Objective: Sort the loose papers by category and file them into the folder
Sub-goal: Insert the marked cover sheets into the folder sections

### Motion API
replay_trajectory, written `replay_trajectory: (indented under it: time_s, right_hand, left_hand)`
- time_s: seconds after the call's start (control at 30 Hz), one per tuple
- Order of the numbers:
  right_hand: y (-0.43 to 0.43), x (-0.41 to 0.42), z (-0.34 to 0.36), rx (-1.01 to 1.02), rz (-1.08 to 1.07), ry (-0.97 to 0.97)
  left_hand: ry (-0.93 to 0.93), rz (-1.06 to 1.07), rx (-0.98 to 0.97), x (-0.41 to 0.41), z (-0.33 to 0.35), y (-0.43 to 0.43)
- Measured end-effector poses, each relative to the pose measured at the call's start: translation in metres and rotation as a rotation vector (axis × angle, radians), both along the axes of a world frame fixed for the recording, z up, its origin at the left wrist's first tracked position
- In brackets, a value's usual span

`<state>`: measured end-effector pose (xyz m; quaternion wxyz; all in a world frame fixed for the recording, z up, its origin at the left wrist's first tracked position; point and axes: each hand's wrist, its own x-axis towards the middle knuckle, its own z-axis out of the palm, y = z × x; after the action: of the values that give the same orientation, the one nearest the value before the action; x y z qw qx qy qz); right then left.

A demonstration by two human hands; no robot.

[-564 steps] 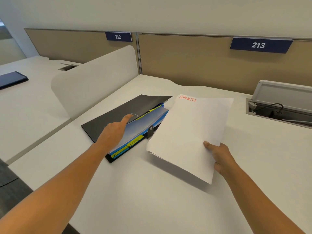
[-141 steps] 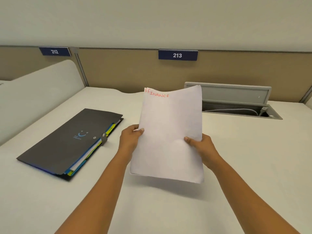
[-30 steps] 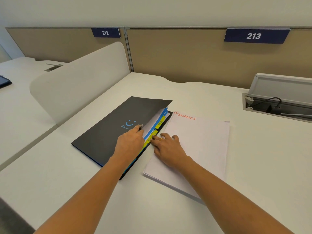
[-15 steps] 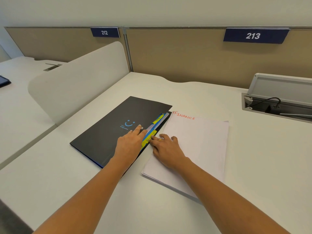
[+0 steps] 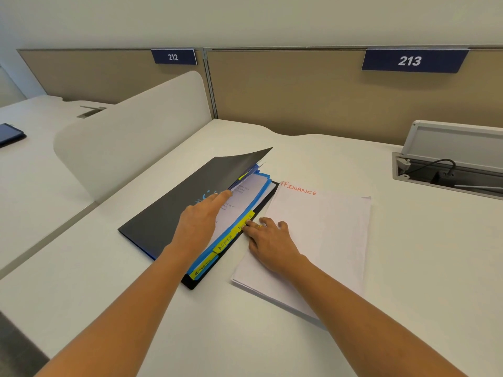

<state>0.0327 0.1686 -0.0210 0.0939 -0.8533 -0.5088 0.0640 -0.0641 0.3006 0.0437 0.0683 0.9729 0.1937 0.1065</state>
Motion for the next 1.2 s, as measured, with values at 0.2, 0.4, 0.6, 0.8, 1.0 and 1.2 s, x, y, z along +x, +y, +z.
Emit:
replay_trajectory:
  time_s: [0.2, 0.4, 0.6, 0.8, 1.0, 1.2]
  right_hand:
    - [0.003, 0.001, 0.003, 0.035, -0.022, 0.019]
    - [0.012, 0.004, 0.005, -0.037, -0.033, -0.029]
    - [0.023, 0.006, 0.006, -0.088, -0.041, -0.029]
    - [0.028, 0.007, 0.006, -0.043, -0.058, -0.014]
    - [0.036, 0.007, 0.011, 0.098, -0.14, 0.106]
    - [0.057, 0.013, 0.033, 0.145, -0.31, 0.54]
  left_hand:
    - [-0.037, -0.01, 0.001, 0.001, 0.0, 0.001]
    - [-0.037, -0.002, 0.034, 0.002, -0.001, 0.001]
    - [-0.045, 0.01, 0.066, 0.003, -0.005, 0.004]
    - [-0.065, 0.003, 0.041, 0.004, -0.008, 0.007]
    - [-0.017, 0.029, 0.045, 0.003, -0.006, 0.005]
    - [0.026, 0.101, 0.01, 0.003, -0.002, 0.002]
